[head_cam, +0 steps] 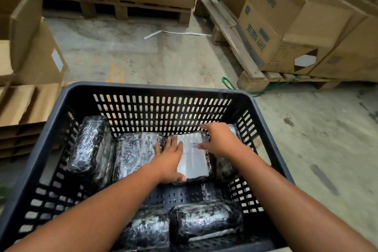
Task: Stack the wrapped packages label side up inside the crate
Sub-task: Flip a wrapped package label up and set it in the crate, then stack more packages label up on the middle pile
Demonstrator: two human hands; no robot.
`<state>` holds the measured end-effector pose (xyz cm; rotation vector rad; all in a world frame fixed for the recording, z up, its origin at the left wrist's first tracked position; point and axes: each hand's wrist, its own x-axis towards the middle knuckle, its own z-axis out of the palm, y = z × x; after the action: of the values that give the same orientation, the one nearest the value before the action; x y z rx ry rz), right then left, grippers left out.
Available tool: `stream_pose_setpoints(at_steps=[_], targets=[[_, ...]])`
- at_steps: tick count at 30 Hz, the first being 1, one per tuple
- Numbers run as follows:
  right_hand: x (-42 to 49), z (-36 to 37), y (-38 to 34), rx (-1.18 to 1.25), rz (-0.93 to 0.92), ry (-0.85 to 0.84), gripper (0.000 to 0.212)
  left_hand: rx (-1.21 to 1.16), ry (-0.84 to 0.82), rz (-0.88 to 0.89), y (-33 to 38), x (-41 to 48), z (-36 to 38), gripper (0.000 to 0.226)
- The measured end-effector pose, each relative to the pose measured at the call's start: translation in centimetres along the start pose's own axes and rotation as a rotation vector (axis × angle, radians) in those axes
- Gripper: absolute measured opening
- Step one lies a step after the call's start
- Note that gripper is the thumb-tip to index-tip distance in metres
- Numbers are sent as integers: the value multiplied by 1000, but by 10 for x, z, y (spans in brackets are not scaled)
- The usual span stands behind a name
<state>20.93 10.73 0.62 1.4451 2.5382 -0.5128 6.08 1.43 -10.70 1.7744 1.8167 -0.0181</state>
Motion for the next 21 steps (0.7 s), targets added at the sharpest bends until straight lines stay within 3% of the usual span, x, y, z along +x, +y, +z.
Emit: stream_pose_setpoints(at_steps=[2, 5, 8, 11, 13, 17, 21], targets=[[-6, -22, 5, -119, 40, 132, 61, 27, -3, 38, 2, -3, -2, 120], [-24, -29, 14, -263, 116, 69, 48, 21, -26, 75, 4, -6, -4, 111], [-33, -14, 20, -273, 146, 4, 62, 44, -48, 80, 4, -8, -4, 106], [-33, -8, 22, -140, 155, 10, 91, 38, -36, 71, 4, -10, -4, 105], [-31, -9, 26, -20, 158, -4, 100, 41, -27, 75, 5, -12, -3, 104], [-32, -4, 28, 58, 185, -58, 95, 49, -19, 78, 6, -14, -2, 101], [-33, -10, 30, 204, 151, 23, 85, -23, -19, 116, 10, -15, -7, 102]])
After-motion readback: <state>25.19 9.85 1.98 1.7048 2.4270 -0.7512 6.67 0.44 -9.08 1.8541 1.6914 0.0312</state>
